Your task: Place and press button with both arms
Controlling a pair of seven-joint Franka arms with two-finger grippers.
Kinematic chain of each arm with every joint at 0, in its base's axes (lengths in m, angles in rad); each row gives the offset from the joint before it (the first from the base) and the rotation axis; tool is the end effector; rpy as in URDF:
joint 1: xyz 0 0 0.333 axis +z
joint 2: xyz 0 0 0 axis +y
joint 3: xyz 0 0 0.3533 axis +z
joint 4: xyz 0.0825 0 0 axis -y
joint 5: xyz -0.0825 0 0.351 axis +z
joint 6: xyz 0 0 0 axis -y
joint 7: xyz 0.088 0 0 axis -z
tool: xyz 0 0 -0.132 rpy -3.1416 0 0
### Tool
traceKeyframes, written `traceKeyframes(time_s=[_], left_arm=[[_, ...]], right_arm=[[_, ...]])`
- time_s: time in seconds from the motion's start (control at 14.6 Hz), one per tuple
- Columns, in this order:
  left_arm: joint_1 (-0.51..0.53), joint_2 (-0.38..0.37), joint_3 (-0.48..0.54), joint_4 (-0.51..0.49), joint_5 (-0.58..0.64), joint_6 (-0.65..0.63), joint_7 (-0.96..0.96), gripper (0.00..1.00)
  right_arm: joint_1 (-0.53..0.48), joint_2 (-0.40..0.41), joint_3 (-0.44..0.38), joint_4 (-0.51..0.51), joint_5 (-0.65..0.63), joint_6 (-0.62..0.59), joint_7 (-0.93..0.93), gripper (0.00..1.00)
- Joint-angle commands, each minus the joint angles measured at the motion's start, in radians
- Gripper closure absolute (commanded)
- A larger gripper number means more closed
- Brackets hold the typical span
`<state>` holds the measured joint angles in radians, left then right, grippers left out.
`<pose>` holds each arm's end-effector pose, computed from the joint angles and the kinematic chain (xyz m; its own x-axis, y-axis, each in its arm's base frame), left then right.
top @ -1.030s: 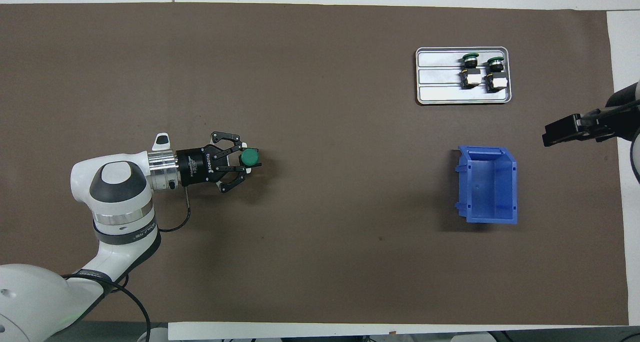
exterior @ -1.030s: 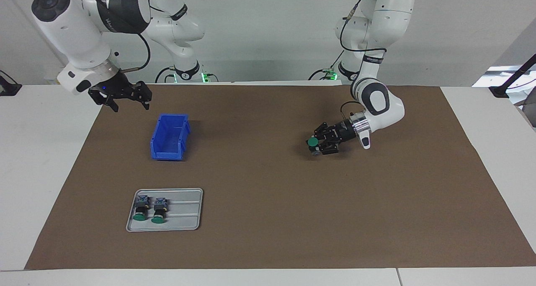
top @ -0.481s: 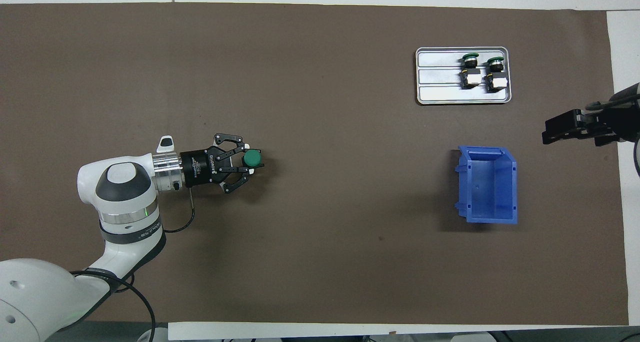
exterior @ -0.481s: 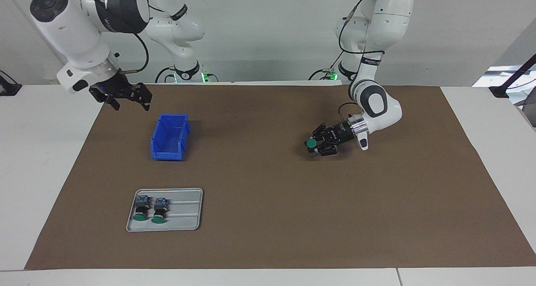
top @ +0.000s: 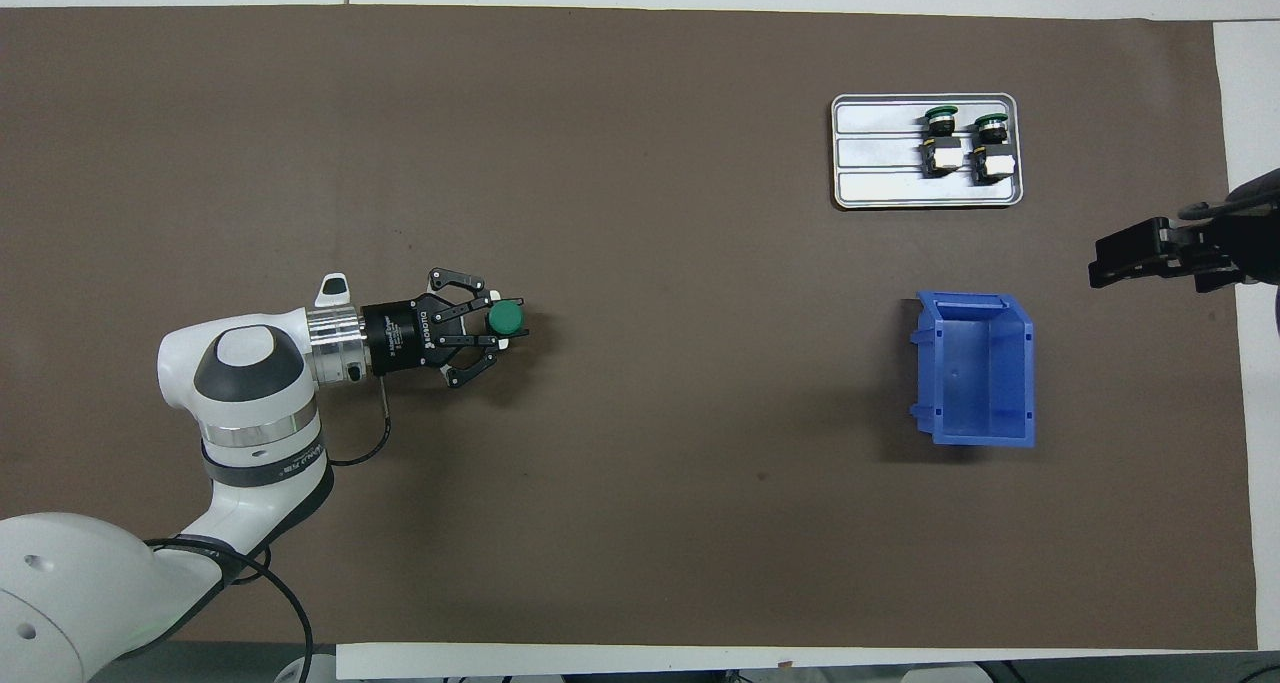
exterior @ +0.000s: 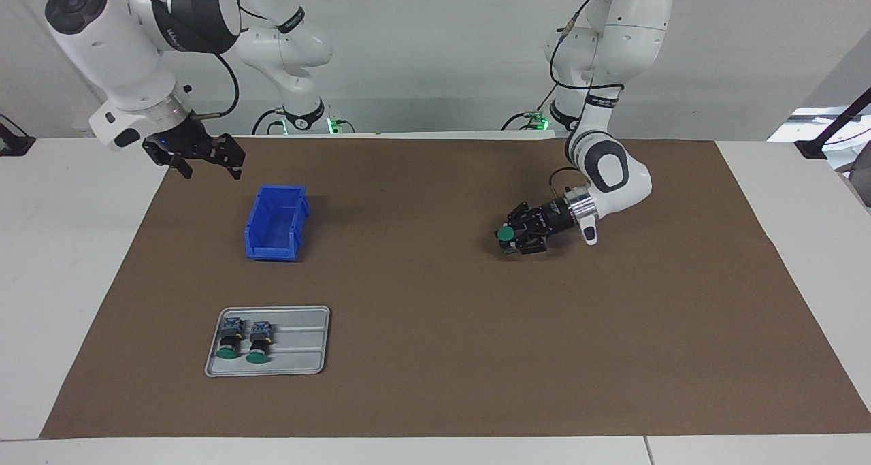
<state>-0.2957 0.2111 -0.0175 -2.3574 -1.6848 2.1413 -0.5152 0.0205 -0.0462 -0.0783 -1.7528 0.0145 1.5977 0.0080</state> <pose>0.4555 -0.2139 0.2930 0.0692 0.4059 -0.9113 0.9928 0.0612 0.1026 0.4974 -0.0278 0.5831 0.9919 -0.0653 -0.1090 -0.0676 -0.9976 -0.0171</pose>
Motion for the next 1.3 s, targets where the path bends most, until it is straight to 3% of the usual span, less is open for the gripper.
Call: traceKeyframes(time_s=[0.0, 0.21, 0.27, 0.34, 0.62, 1.24], left_arm=[[0.023, -0.013, 0.004, -0.029, -0.023, -0.009, 0.023, 0.56], [0.023, -0.013, 0.004, -0.029, -0.023, -0.006, 0.017, 0.48], [0.02, -0.013, 0.004, -0.029, -0.024, -0.005, 0.017, 0.21], [0.023, -0.016, 0.004, -0.029, -0.023, -0.009, 0.015, 0.0], [0.026, -0.029, 0.007, -0.029, -0.023, -0.011, 0.014, 0.0], [0.012, -0.14, 0.01, -0.033, 0.057, 0.061, -0.052, 0.0]], right_arm=[[-0.005, -0.017, 0.006, -0.007, 0.019, -0.012, 0.006, 0.02], [0.001, -0.018, 0.009, -0.007, 0.019, -0.012, 0.006, 0.02], [0.001, -0.018, 0.009, -0.008, 0.019, -0.012, 0.006, 0.02], [0.001, -0.018, 0.009, -0.007, 0.019, -0.013, 0.006, 0.02], [-0.002, -0.018, 0.009, -0.008, 0.018, -0.012, 0.001, 0.02], [-0.008, -0.024, 0.009, -0.017, 0.016, -0.05, -0.022, 0.02]])
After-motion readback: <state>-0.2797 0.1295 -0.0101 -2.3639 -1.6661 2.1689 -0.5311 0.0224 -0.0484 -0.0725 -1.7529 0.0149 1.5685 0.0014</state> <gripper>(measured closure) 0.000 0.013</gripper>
